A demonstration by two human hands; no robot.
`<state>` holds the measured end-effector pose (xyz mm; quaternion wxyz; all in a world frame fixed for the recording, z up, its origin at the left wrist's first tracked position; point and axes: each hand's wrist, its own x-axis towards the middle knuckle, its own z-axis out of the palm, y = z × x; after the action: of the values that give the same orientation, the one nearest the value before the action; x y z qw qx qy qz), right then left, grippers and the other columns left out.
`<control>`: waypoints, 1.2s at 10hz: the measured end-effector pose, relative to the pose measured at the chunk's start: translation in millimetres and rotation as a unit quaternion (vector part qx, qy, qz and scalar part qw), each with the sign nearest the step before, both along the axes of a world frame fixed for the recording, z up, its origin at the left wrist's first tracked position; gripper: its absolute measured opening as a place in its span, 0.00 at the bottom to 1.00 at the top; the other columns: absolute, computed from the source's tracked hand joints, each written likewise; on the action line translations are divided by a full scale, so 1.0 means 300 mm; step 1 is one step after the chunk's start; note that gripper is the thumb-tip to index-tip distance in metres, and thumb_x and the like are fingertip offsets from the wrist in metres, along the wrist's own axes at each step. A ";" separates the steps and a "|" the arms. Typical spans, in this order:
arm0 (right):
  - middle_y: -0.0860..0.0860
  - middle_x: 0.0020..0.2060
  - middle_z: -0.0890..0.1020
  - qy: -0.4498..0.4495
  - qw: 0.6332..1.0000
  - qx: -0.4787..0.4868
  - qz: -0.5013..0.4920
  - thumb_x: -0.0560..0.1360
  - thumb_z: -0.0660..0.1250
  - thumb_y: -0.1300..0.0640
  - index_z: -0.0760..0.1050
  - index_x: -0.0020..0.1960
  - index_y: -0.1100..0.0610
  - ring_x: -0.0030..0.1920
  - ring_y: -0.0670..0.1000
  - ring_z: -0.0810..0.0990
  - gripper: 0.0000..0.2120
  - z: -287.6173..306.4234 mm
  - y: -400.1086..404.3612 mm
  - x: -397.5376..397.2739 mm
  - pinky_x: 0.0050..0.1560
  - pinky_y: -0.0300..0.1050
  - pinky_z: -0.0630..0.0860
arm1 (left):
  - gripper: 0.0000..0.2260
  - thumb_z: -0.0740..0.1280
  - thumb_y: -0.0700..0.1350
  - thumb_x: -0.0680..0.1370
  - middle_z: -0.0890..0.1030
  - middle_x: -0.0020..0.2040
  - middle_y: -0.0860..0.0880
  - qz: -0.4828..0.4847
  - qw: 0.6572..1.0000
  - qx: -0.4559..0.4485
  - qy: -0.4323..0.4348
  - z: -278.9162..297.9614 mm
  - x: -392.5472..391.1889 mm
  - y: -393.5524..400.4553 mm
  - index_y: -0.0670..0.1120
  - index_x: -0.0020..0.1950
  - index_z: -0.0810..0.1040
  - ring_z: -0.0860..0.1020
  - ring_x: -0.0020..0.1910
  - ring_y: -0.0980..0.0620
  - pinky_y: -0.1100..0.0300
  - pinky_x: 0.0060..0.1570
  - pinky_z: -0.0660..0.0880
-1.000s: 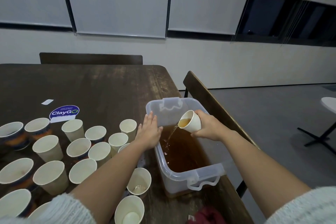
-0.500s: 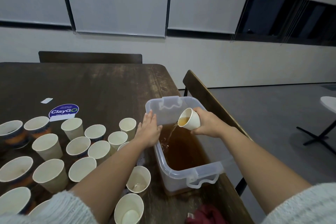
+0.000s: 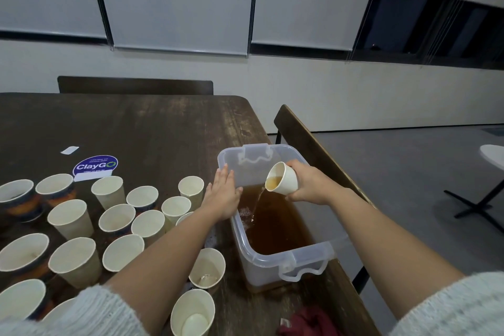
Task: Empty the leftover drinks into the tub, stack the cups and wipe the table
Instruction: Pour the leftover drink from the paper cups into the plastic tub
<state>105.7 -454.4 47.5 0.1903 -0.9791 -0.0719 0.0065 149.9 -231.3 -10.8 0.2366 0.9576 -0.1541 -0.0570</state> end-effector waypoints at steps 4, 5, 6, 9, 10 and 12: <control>0.46 0.57 0.75 -0.004 1.000 -0.026 0.000 0.66 0.79 0.55 0.66 0.65 0.48 0.57 0.49 0.75 0.33 0.013 -0.001 0.010 0.56 0.48 0.76 | 0.26 0.51 0.50 0.84 0.41 0.80 0.47 0.000 1.000 -0.003 0.001 -0.002 0.002 0.001 0.44 0.79 0.47 0.40 0.78 0.48 0.47 0.75 0.45; 0.46 0.57 0.75 -0.003 0.999 -0.041 -0.002 0.66 0.79 0.55 0.66 0.65 0.48 0.57 0.49 0.75 0.33 0.012 0.000 0.012 0.57 0.50 0.77 | 0.26 0.51 0.50 0.84 0.41 0.79 0.47 0.000 1.000 -0.004 0.001 -0.002 0.001 0.001 0.44 0.79 0.46 0.40 0.78 0.48 0.47 0.75 0.45; 0.46 0.57 0.75 -0.005 0.999 -0.054 -0.004 0.66 0.79 0.54 0.66 0.65 0.47 0.58 0.50 0.75 0.33 0.012 0.001 0.013 0.57 0.52 0.78 | 0.26 0.51 0.50 0.84 0.41 0.79 0.47 0.000 1.000 -0.004 0.003 0.000 0.002 0.000 0.44 0.79 0.46 0.40 0.78 0.48 0.47 0.75 0.45; 0.47 0.58 0.75 -0.014 0.996 -0.092 -0.003 0.66 0.79 0.54 0.66 0.65 0.48 0.57 0.49 0.74 0.32 0.027 0.006 0.023 0.59 0.56 0.74 | 0.26 0.52 0.50 0.84 0.40 0.79 0.47 -0.001 1.000 -0.007 0.006 0.000 0.003 0.000 0.44 0.79 0.47 0.40 0.78 0.48 0.46 0.75 0.44; 0.48 0.59 0.75 -0.022 0.994 -0.105 -0.003 0.67 0.78 0.54 0.66 0.65 0.49 0.59 0.50 0.74 0.32 0.036 0.010 0.027 0.60 0.57 0.74 | 0.26 0.52 0.49 0.84 0.40 0.79 0.48 0.000 1.000 -0.007 0.006 0.000 0.002 0.002 0.44 0.79 0.47 0.40 0.78 0.48 0.46 0.75 0.44; 0.49 0.60 0.74 -0.025 0.993 -0.113 0.002 0.67 0.78 0.54 0.66 0.66 0.49 0.60 0.51 0.73 0.32 0.051 0.021 0.033 0.61 0.57 0.73 | 0.26 0.51 0.49 0.84 0.41 0.79 0.47 -0.002 1.000 -0.007 0.005 0.001 -0.001 0.003 0.44 0.79 0.46 0.40 0.78 0.48 0.46 0.75 0.44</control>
<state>115.7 -448.2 62.7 0.0767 -0.9940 -0.0778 -0.0098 149.6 -230.6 -10.5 0.2438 0.9554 -0.1552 -0.0607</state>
